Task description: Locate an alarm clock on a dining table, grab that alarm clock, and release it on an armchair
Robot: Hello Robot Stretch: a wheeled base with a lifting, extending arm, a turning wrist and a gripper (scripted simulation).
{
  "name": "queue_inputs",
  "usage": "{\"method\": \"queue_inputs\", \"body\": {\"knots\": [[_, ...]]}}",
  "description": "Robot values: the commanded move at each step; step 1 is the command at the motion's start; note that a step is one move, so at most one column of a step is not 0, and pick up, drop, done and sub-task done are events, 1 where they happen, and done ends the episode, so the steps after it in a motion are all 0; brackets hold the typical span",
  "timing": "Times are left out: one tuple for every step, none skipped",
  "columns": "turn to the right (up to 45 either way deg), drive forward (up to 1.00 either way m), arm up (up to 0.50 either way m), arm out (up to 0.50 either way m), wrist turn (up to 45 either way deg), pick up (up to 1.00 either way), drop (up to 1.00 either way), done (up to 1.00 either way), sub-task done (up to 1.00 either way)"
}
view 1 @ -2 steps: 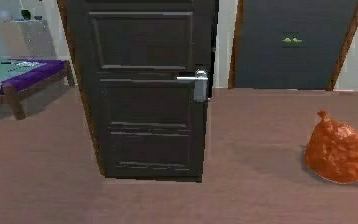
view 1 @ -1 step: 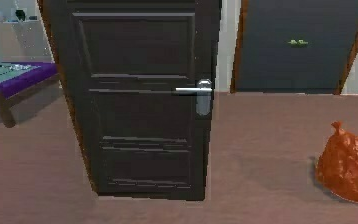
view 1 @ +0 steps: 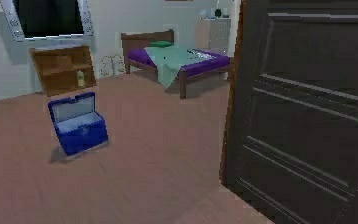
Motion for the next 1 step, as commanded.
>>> {"method": "queue_inputs", "body": {"knots": [[-45.0, 0.0, 0.0, 0.0, 0.0, 0.0, 0.0, 0.0, 0.0]]}}
